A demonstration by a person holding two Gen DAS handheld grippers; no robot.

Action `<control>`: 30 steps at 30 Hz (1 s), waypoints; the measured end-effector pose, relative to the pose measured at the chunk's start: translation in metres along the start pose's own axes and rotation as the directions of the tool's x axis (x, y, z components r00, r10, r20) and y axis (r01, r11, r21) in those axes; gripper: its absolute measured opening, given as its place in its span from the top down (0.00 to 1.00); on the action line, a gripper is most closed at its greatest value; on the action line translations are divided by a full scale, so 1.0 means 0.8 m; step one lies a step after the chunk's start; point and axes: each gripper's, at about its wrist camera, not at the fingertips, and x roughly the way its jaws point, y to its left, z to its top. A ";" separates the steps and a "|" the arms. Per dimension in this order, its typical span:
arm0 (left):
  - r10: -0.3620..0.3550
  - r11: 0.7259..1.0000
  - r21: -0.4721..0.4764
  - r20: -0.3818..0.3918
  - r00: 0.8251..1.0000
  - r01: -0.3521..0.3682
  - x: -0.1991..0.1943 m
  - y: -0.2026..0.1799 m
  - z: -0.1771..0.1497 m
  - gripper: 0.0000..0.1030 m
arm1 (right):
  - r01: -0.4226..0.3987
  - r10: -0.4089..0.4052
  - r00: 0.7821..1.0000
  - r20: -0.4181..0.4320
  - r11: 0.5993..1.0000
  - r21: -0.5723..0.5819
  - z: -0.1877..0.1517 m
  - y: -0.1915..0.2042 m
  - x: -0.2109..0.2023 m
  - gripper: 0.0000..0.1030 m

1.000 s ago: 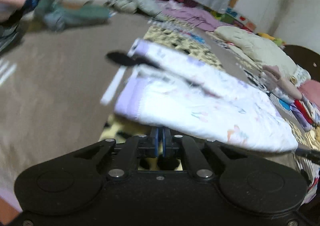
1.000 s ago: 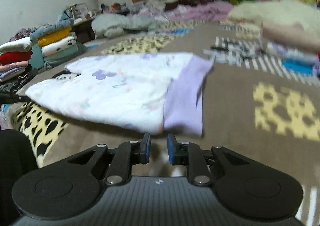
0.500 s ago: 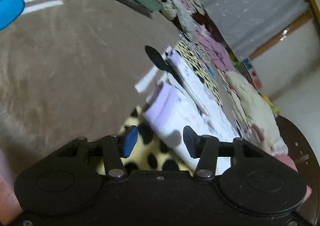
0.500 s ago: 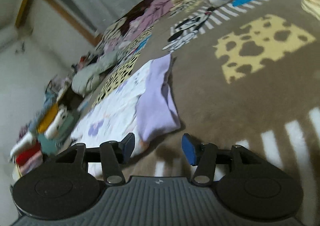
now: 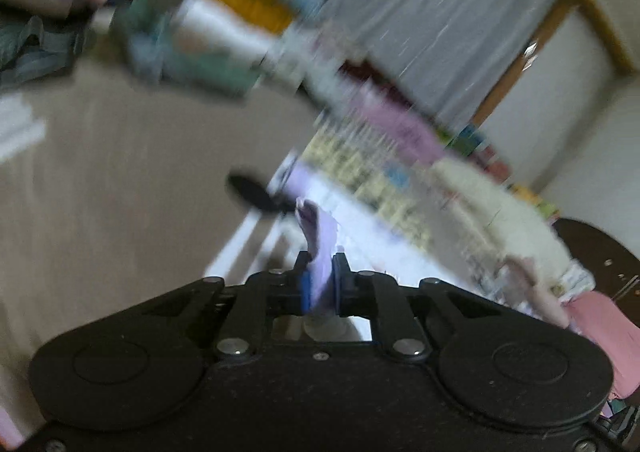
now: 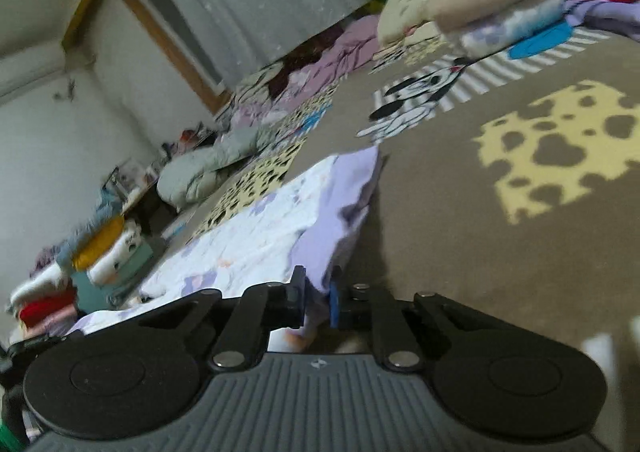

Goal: Fold clothes
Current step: 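Regrasp the cloth edges with both tools, smooth it flat, and release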

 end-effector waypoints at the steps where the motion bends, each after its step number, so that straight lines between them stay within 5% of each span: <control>1: 0.017 1.000 0.011 -0.002 1.000 -0.017 -0.001 0.001 -0.002 0.91 | 0.014 -0.013 1.000 -0.020 1.000 0.016 0.000 -0.006 0.000 0.88; 5: 0.147 0.989 -0.004 -0.136 0.980 -0.149 0.028 0.030 -0.032 0.80 | 0.056 -0.055 0.995 -0.088 0.998 0.001 -0.009 -0.012 0.010 0.88; 10: 0.151 0.987 -0.037 -0.093 0.984 -0.155 0.010 0.031 -0.032 0.70 | 0.081 -0.082 0.995 -0.054 0.997 -0.021 -0.011 -0.008 -0.007 0.81; 15: 0.220 0.975 0.009 -0.022 0.975 -0.220 -0.020 0.018 -0.032 0.58 | 0.137 -0.135 0.991 0.021 0.972 -0.190 -0.014 0.024 -0.022 0.77; 20: 0.230 0.971 0.072 -0.013 0.973 -0.228 -0.048 0.008 -0.036 0.54 | 0.139 -0.135 0.990 0.040 0.908 -0.395 -0.025 0.071 -0.023 0.70; 26: 0.190 0.970 0.159 -0.037 0.981 -0.182 -0.057 -0.017 -0.040 0.52 | 0.085 -0.086 0.996 0.029 0.769 -0.633 -0.060 0.116 -0.026 0.66; 30: 0.164 0.958 0.250 -0.063 0.984 -0.143 -0.054 -0.043 -0.045 0.52 | 0.058 -0.106 0.994 -0.032 0.746 -0.664 -0.070 0.116 -0.012 0.66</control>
